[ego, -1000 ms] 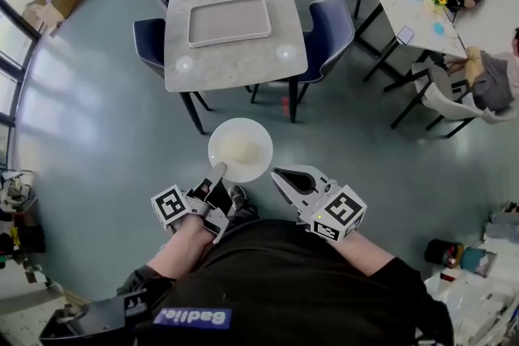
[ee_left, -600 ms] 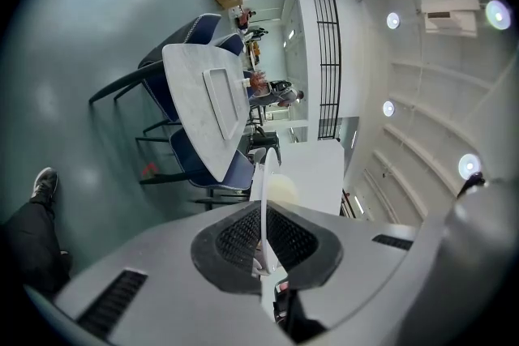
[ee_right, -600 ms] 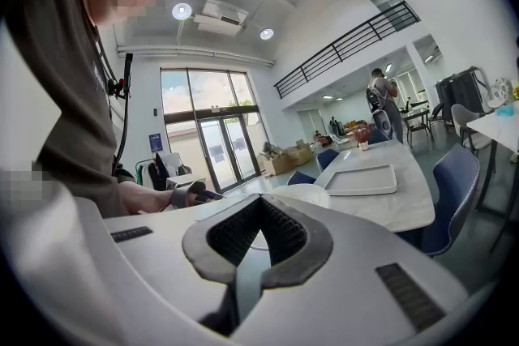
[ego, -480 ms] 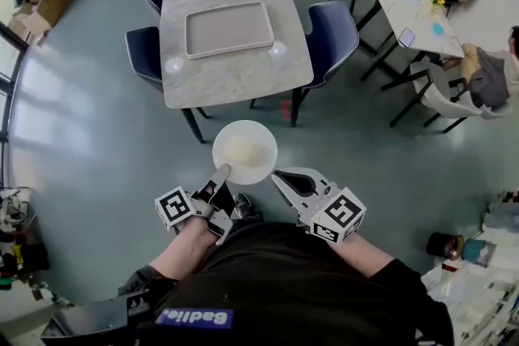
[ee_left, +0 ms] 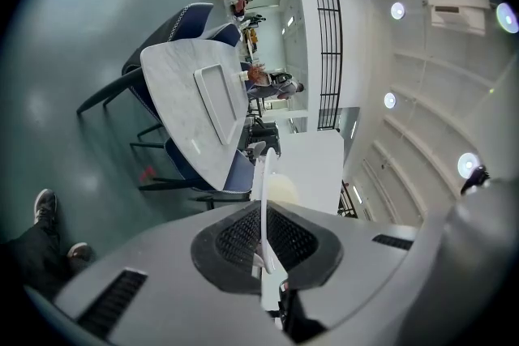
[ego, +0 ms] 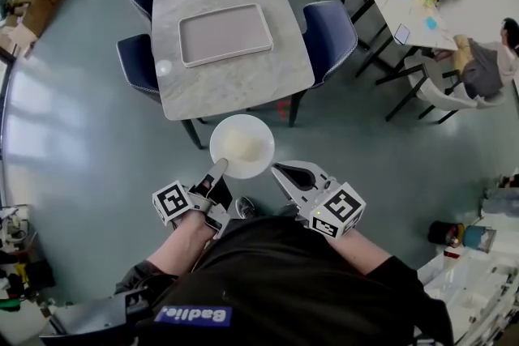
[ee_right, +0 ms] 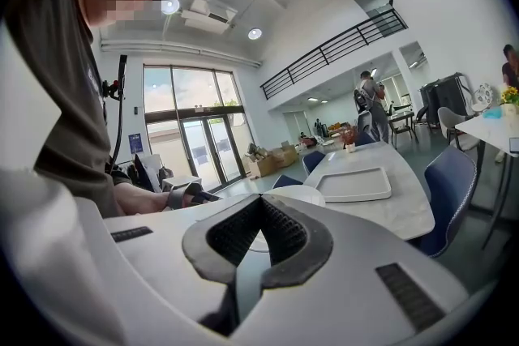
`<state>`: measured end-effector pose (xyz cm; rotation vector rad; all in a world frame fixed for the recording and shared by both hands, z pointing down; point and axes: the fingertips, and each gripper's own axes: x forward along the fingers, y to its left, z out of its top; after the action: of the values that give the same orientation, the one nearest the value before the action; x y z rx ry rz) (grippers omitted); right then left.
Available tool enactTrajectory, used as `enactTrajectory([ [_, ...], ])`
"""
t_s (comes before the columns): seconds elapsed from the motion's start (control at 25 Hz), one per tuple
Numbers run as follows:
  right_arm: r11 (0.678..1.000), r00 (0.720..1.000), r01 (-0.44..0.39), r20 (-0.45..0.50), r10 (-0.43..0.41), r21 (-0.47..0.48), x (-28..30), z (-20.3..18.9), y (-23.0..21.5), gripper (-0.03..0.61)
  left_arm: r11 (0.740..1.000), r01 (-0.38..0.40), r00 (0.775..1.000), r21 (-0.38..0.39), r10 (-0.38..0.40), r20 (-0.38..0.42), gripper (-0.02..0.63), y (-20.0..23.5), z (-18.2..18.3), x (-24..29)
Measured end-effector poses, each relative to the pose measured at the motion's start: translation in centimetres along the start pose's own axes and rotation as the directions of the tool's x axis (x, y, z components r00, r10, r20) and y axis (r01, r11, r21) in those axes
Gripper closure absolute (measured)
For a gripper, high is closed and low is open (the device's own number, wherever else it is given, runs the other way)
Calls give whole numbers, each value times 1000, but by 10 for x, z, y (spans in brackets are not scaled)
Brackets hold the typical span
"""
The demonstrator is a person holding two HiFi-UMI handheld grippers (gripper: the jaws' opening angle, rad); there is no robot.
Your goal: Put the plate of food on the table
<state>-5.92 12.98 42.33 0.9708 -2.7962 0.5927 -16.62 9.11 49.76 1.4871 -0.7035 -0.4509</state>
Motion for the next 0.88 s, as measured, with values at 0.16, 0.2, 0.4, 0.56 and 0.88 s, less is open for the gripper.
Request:
enactTrajectory([
  [0.16, 1000, 1000, -6, 5, 6, -2, 8, 8, -7, 568, 1000, -4, 1000, 0, 4, -2, 600, -1, 9, 8],
  [0.2, 1000, 1000, -10, 7, 10, -3, 10, 9, -9, 568, 1000, -6, 1000, -1, 6, -1, 600, 0, 11, 10],
  [0.4, 1000, 1000, -25, 9, 25, 0, 14, 13, -30, 568, 1000, -28, 1000, -4, 28, 15, 600, 7, 18, 23],
  [0.56, 998, 998, -63, 3, 63, 16, 21, 14, -53, 568, 999, -50, 998, -10, 50, 42, 600, 10, 26, 42],
  [0.88, 992, 992, -128, -17, 128, 8, 39, 36, -97, 568, 999, -47, 994, -21, 49, 95, 600, -1, 50, 84],
])
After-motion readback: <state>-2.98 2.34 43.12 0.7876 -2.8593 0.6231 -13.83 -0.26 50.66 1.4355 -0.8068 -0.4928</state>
